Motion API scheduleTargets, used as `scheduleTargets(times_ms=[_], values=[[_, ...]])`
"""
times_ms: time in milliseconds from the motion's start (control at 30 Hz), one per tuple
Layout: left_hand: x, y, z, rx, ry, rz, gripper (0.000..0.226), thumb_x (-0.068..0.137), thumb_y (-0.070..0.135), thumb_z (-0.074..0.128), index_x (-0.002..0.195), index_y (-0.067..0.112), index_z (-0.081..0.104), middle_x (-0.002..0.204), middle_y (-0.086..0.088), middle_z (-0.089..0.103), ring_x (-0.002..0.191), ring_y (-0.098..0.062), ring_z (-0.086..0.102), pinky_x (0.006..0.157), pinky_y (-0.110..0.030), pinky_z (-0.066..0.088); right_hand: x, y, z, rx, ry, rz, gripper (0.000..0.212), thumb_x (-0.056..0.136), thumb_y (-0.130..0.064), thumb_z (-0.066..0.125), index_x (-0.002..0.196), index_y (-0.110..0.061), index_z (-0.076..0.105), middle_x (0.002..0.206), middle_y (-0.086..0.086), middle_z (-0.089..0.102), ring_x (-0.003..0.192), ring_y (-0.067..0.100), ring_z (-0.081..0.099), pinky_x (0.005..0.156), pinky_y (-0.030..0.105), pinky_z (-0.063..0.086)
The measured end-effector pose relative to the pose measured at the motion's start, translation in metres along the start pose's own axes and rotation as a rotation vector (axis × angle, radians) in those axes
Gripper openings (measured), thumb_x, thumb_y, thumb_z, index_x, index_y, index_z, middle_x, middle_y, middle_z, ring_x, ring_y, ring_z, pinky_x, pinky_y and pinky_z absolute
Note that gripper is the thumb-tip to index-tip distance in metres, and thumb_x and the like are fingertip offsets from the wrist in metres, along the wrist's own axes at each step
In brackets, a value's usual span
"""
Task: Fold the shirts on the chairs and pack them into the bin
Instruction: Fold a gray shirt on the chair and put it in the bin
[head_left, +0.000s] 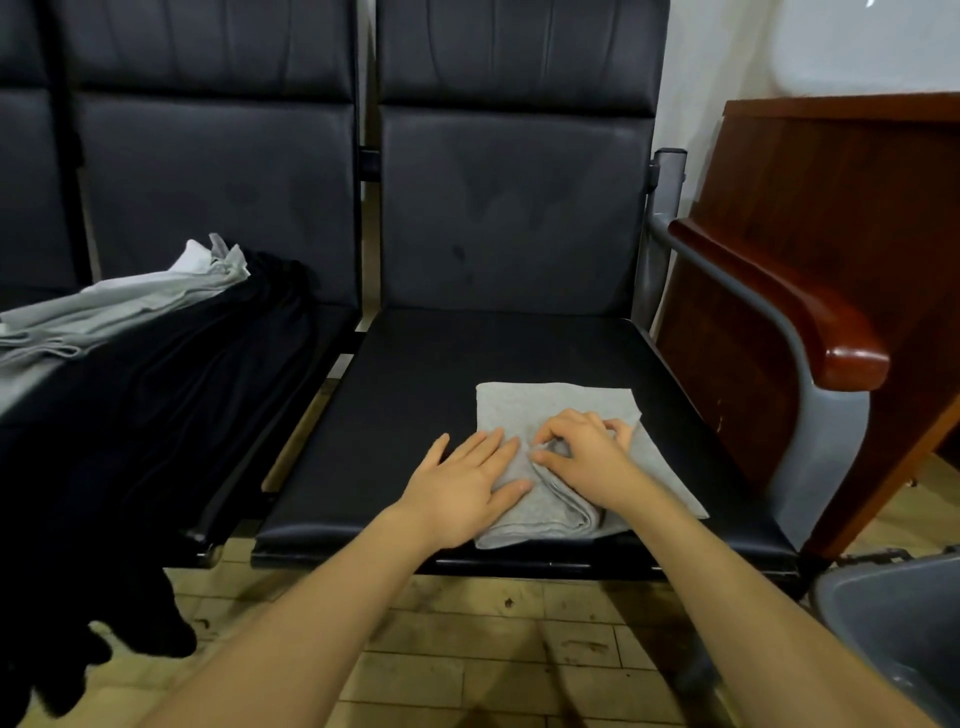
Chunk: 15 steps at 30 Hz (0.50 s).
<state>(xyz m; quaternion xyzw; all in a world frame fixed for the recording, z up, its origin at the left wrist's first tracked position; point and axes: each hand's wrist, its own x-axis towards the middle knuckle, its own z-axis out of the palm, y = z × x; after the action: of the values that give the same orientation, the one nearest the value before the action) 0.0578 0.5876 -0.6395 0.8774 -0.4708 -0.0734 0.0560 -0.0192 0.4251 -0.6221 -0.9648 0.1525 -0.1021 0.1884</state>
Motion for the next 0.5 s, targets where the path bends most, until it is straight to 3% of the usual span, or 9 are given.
scheduleTargets(times_ms=[133, 233, 333, 433, 500], values=[[0.001, -0.002, -0.002, -0.003, -0.013, -0.006, 0.061, 0.097, 0.059, 0.015, 0.151, 0.033, 0.0, 0.159, 0.011, -0.002, 0.145, -0.007, -0.003, 0.117, -0.042, -0.01, -0.012, 0.002, -0.004, 0.053, 0.108, -0.047, 0.006, 0.093, -0.029, 0.057, 0.089, -0.032, 0.054, 0.086, -0.017, 0.056, 0.095, -0.003, 0.048, 0.103, 0.029, 0.009], [-0.001, -0.002, -0.006, 0.055, 0.023, 0.007, 0.061, 0.098, 0.057, 0.017, 0.151, 0.03, 0.007, 0.159, 0.008, 0.005, 0.146, -0.01, 0.002, 0.117, -0.041, -0.008, -0.028, 0.008, -0.017, 0.167, 0.218, -0.012, 0.006, 0.095, -0.025, 0.055, 0.091, -0.029, 0.055, 0.086, -0.015, 0.058, 0.094, -0.021, 0.034, 0.1, 0.025, 0.012], [-0.002, 0.008, -0.012, 0.091, 0.118, 0.078, 0.059, 0.098, 0.054, 0.022, 0.151, 0.028, 0.016, 0.158, 0.007, 0.015, 0.145, -0.011, 0.009, 0.117, -0.038, -0.005, -0.044, 0.02, -0.033, 0.281, 0.318, 0.053, 0.006, 0.095, -0.028, 0.055, 0.091, -0.032, 0.055, 0.089, -0.018, 0.057, 0.101, -0.001, 0.029, 0.093, 0.019, 0.016], [-0.003, 0.031, -0.014, -0.022, 0.097, 0.13, 0.057, 0.099, 0.053, 0.024, 0.151, 0.029, 0.017, 0.158, 0.007, 0.014, 0.145, -0.01, 0.008, 0.118, -0.038, -0.003, -0.059, 0.033, -0.043, 0.295, 0.452, 0.072, 0.012, 0.095, -0.034, 0.052, 0.088, -0.031, 0.062, 0.072, -0.005, 0.063, 0.093, 0.003, 0.047, 0.088, 0.006, 0.014], [-0.003, 0.045, -0.013, -0.046, 0.038, 0.185, 0.054, 0.101, 0.047, 0.022, 0.151, 0.028, 0.016, 0.159, 0.007, 0.012, 0.145, -0.011, 0.007, 0.117, -0.04, -0.003, -0.067, 0.039, -0.048, 0.271, 0.536, 0.094, 0.027, 0.096, -0.036, 0.05, 0.077, -0.024, 0.066, 0.06, -0.001, 0.059, 0.084, 0.007, 0.055, 0.087, 0.014, 0.017]])
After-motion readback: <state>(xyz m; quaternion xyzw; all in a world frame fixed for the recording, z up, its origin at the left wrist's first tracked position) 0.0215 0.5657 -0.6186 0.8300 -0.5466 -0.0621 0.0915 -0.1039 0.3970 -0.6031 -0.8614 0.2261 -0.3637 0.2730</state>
